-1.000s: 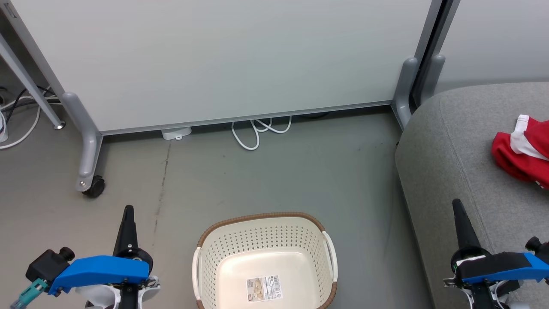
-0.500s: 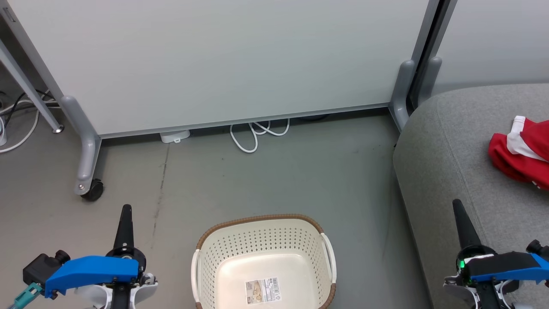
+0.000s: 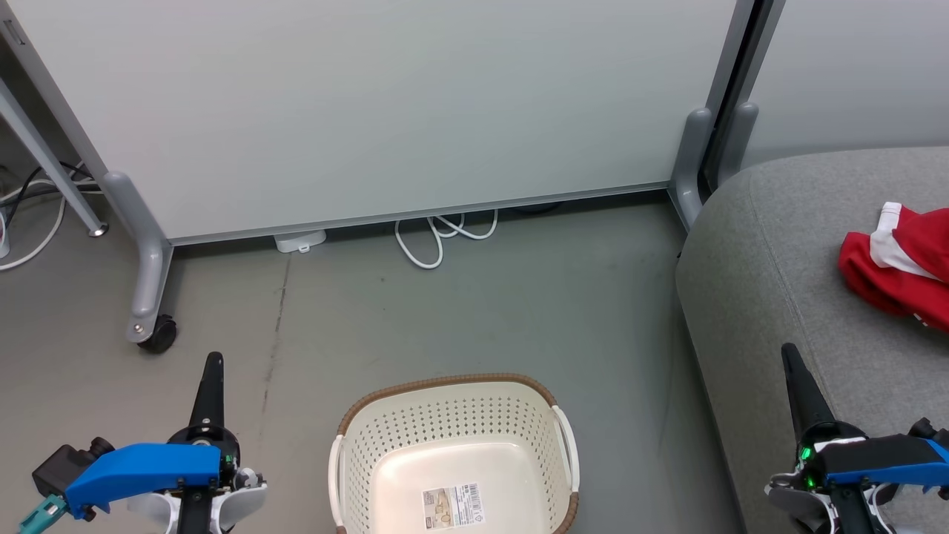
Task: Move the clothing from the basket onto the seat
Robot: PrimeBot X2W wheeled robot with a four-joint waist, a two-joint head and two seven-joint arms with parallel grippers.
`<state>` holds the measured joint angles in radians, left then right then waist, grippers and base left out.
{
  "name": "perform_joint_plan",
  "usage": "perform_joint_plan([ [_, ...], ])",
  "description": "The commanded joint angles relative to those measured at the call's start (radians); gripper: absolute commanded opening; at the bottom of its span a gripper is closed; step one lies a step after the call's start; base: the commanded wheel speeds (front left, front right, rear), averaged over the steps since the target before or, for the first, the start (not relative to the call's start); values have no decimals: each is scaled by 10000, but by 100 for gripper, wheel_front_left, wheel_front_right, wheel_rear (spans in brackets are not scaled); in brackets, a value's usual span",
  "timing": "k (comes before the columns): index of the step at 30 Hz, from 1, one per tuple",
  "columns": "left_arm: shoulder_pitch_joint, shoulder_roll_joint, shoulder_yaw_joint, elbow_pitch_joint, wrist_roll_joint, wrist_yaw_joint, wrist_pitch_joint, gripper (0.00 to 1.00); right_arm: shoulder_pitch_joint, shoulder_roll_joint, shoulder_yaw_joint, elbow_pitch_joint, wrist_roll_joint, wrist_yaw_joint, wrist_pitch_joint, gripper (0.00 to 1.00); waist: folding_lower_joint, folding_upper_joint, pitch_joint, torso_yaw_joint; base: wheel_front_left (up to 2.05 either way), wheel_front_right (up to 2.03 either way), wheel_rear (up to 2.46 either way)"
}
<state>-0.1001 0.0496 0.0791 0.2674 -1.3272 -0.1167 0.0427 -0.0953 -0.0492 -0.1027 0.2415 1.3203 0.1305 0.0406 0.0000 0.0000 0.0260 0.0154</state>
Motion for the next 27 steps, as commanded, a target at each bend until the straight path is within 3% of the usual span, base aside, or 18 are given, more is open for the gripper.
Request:
perform_joint_plan([
  [1,-148,12,54,-105,-250,-92,76,0,-154,-20,-26,-32,279,3,90,0,0,0,-11,-8,0,0,0],
  [27,-129,12,294,-207,-2190,-155,567,0,-178,-18,-105,22,2248,4,585,0,0,0,-164,-110,0,0,0],
])
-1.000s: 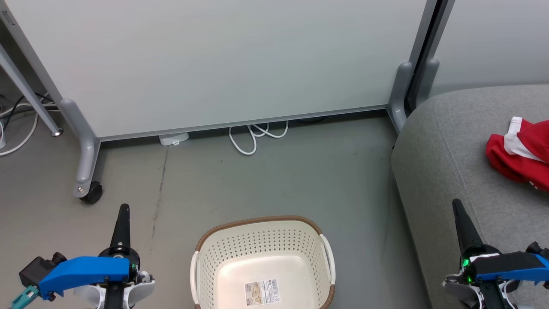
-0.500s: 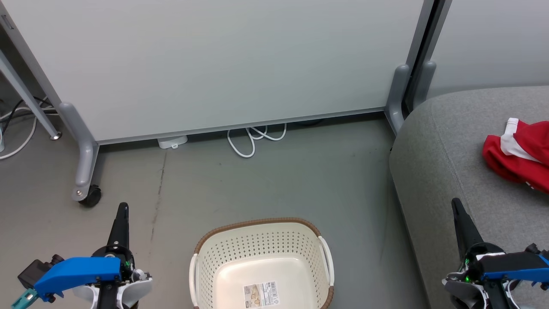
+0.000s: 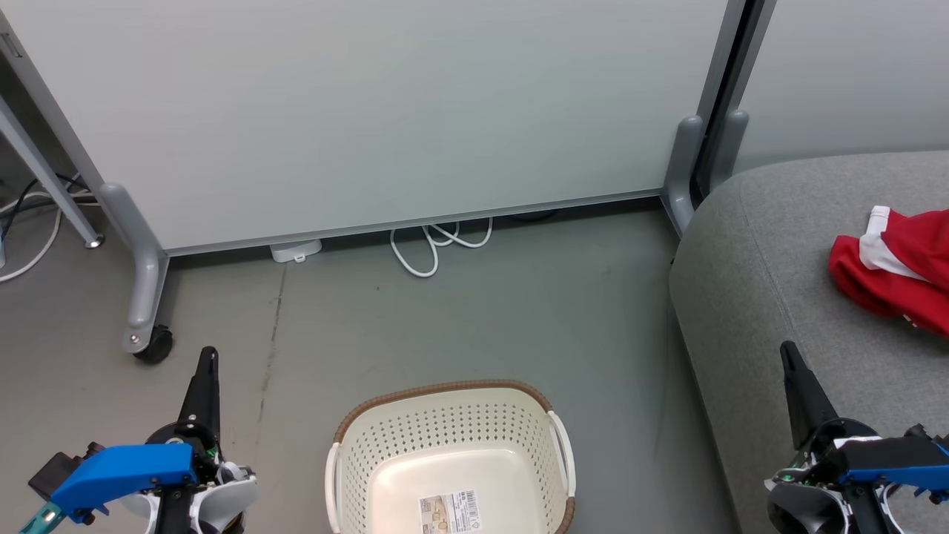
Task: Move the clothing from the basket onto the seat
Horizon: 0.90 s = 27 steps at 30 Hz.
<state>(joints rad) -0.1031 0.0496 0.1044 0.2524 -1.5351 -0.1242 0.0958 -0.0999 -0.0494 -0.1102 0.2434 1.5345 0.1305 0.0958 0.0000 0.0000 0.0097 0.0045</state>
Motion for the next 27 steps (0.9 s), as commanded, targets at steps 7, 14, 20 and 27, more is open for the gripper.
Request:
perform_joint_plan([
  [7,-95,12,94,-87,-587,-97,163,0,-140,-16,-47,17,592,4,173,0,0,0,-44,-30,0,0,0],
  [14,-92,12,123,-92,-786,-88,225,0,-145,-16,-53,23,793,4,219,0,0,0,-67,-45,0,0,0],
  [20,-91,12,123,-91,-786,-88,225,0,-144,-16,-52,23,794,4,218,0,0,0,-67,-45,0,0,0],
  [27,-91,12,122,-92,-787,-88,224,0,-144,-16,-52,23,795,4,217,0,0,0,-66,-45,0,0,0],
])
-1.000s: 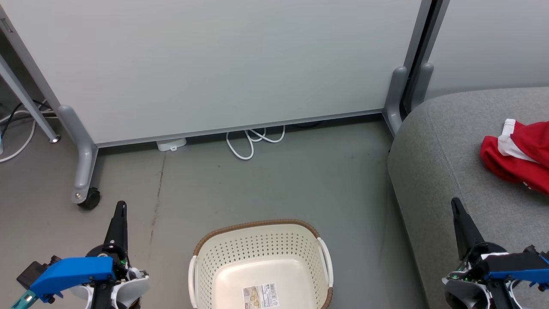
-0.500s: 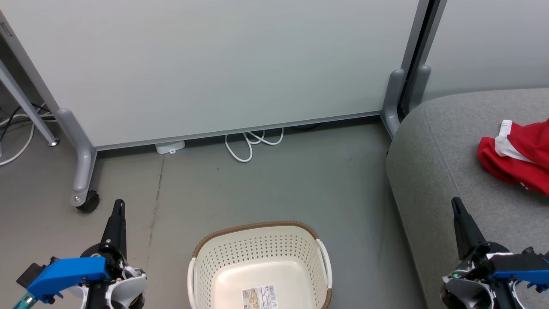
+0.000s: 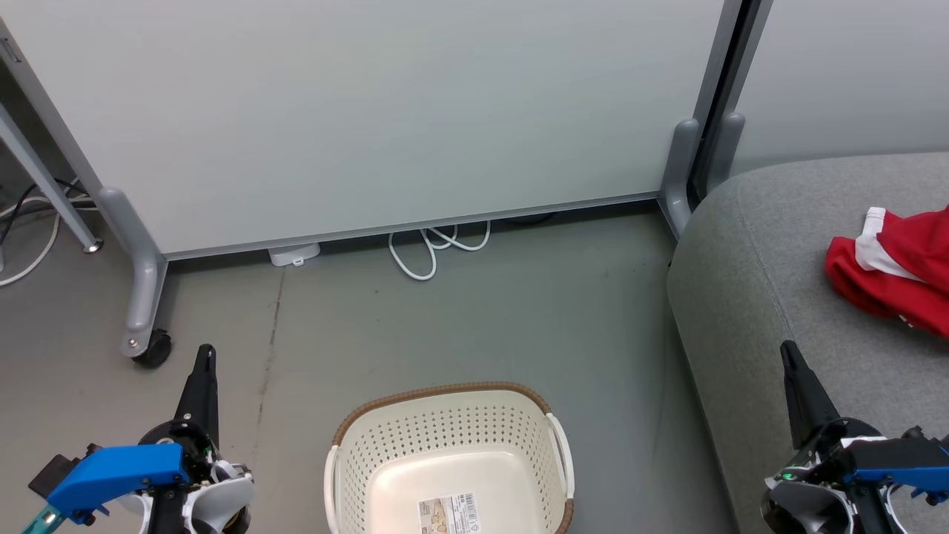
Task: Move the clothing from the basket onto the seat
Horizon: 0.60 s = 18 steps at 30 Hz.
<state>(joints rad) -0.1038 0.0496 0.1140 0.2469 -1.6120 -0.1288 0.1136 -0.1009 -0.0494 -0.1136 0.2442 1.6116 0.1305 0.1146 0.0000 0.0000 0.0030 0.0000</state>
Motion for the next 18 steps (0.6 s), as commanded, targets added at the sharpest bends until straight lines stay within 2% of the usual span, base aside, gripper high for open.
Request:
perform_joint_plan([
  [1,-84,12,26,-36,-18,-42,46,0,-135,-16,-17,15,24,4,29,0,0,0,0,0,0,0,0],
  [18,-84,12,23,-38,-19,-42,45,0,-134,-16,-16,15,25,4,28,0,0,0,1,0,0,0,0],
])
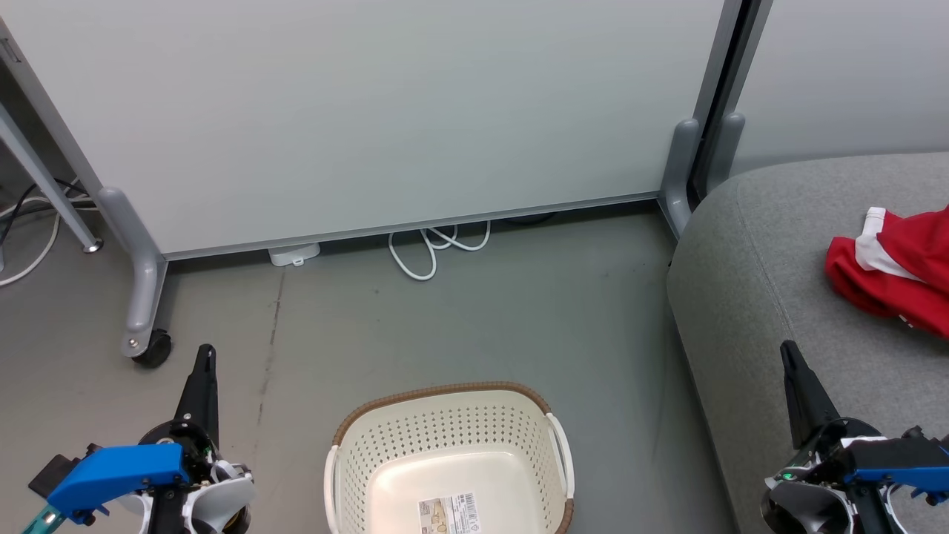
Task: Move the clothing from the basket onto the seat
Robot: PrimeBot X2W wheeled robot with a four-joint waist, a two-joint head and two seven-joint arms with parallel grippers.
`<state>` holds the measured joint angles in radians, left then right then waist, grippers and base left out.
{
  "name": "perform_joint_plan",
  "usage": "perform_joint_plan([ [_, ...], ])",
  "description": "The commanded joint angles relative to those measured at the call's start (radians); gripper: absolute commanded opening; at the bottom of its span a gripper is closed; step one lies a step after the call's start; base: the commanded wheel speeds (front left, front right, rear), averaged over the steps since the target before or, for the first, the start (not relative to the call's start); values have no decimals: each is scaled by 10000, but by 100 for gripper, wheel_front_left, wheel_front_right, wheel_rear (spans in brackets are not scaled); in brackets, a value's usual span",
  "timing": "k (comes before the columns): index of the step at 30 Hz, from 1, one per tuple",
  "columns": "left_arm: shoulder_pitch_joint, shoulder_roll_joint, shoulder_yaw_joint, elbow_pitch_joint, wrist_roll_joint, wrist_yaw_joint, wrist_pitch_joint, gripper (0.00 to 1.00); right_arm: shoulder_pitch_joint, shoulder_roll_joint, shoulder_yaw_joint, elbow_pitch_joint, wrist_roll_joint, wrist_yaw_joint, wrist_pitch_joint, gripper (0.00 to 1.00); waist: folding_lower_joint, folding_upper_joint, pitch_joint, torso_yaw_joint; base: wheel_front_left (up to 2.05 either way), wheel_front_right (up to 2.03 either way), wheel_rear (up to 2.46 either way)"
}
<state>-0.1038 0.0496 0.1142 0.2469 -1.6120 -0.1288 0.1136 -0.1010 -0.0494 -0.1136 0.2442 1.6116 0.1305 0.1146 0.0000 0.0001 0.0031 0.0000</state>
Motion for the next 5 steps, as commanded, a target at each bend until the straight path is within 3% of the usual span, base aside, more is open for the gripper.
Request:
perform_joint_plan([
  [1,-84,12,21,-38,-19,-42,45,0,-133,-16,-16,15,25,4,28,0,0,-1,0,0,0,0,0],
  [5,-84,12,21,-38,-19,-42,45,0,-133,-16,-15,15,25,4,28,0,0,-1,0,0,0,0,0],
])
